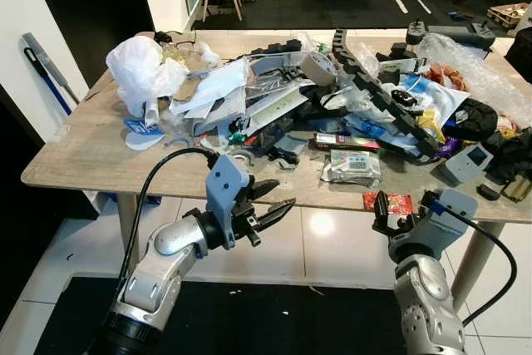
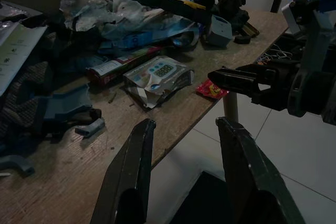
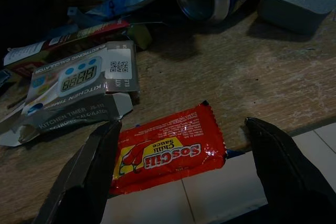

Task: Picking trash to rubbish bin

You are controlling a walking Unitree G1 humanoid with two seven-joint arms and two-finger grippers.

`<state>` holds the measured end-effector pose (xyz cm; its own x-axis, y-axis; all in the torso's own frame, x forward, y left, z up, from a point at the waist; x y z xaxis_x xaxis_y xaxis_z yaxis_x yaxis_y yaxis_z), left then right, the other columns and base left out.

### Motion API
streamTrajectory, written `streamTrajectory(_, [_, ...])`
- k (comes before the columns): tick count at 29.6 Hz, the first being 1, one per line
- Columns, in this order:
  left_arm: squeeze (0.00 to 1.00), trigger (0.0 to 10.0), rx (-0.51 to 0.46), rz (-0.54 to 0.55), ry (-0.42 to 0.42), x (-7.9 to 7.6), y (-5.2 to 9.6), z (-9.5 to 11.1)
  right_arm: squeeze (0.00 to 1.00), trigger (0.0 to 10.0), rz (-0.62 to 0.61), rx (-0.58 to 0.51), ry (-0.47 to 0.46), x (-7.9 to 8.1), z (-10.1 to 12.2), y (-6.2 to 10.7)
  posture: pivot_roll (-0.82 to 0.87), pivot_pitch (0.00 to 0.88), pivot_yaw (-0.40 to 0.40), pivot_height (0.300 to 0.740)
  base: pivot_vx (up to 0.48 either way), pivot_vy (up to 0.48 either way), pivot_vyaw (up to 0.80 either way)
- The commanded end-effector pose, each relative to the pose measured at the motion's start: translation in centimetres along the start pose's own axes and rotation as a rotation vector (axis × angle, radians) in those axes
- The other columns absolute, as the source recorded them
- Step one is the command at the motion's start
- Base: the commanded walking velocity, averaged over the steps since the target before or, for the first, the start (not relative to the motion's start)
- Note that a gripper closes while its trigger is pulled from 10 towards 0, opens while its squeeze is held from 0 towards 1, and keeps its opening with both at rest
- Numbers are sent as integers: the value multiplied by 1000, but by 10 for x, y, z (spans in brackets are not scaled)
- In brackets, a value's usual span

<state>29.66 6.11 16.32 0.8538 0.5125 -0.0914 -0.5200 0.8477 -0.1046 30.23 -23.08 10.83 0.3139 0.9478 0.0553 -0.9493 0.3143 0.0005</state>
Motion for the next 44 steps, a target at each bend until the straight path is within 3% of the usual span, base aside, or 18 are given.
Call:
streamTrajectory(1, [0, 10000, 20, 1, -1, 0, 4, -4, 0, 10000, -14, 48, -3, -1, -9, 1, -59, 118, 68, 740, 0, 0, 0])
streamTrajectory(10, [0, 10000, 20, 7, -5, 2, 4, -4, 0, 10000, -6, 59, -3, 0, -9, -4, -59, 115, 69, 740, 0, 0, 0])
streamTrajectory(11, [0, 10000, 21, 7, -4, 2, 3, -4, 0, 6078, -3, 62, -5, 0, -9, -5, -59, 116, 68, 740, 0, 0, 0])
streamTrajectory(12, [0, 10000, 21, 7, -3, 2, 3, -4, 0, 6078, -1, 63, -5, 0, -10, -5, -59, 116, 68, 740, 0, 0, 0])
streamTrajectory(15, [0, 10000, 24, 7, -3, 1, 3, -5, 0, 196, -1, 75, -6, 0, -11, -5, -60, 115, 68, 740, 0, 0, 0])
streamTrajectory(17, [0, 10000, 25, 7, -3, 1, 3, -5, 0, 0, -4, 82, -2, 0, -12, -6, -59, 117, 68, 740, 0, 0, 0])
streamTrajectory(18, [0, 10000, 25, 7, -3, 2, 3, -5, 0, 0, -6, 86, 0, -1, -13, -6, -59, 117, 68, 740, 0, 0, 0])
streamTrajectory(19, [0, 10000, 27, 7, -3, 1, 3, -6, 0, 3373, -16, 101, 11, -2, -15, -6, -59, 118, 68, 740, 0, 0, 0])
streamTrajectory(20, [0, 10000, 29, 7, -4, 1, 3, -6, 0, 5098, -28, 115, 18, -3, -17, -6, -59, 118, 68, 740, 0, 0, 0])
streamTrajectory(22, [0, 10000, 31, 7, -5, 1, 3, -6, 0, 5098, -35, 123, 23, -5, -19, -7, -59, 118, 68, 740, 0, 0, 0])
streamTrajectory(23, [0, 10000, 32, 7, -6, 1, 3, -6, 0, 10000, -45, 134, 26, -6, -20, -7, -59, 118, 68, 740, 0, 0, 0])
streamTrajectory(38, [0, 10000, 41, 13, -18, 2, 2, -8, 0, 10000, -86, 172, 47, -13, -23, -12, -63, 124, 68, 740, 0, 0, 0])
streamTrajectory(44, [0, 10000, 43, 16, -18, 2, 2, -8, 0, 10000, -58, 185, 50, -8, -22, -15, -63, 125, 66, 740, 0, 0, 0])
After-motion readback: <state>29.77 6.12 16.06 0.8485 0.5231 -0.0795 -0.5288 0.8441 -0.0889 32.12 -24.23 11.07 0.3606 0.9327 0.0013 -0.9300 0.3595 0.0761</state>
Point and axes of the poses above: a point about 5 cm out from each wrist's last joint towards the gripper, its own y axis pointing back from the gripper into the wrist, its own z axis along the axis of the wrist's last joint, x = y × z, the point moved 2 cm from there along -y, pointing out of the wrist towards the gripper, and after that the axes turned 12 degrees about y, right-handed, at the moved point
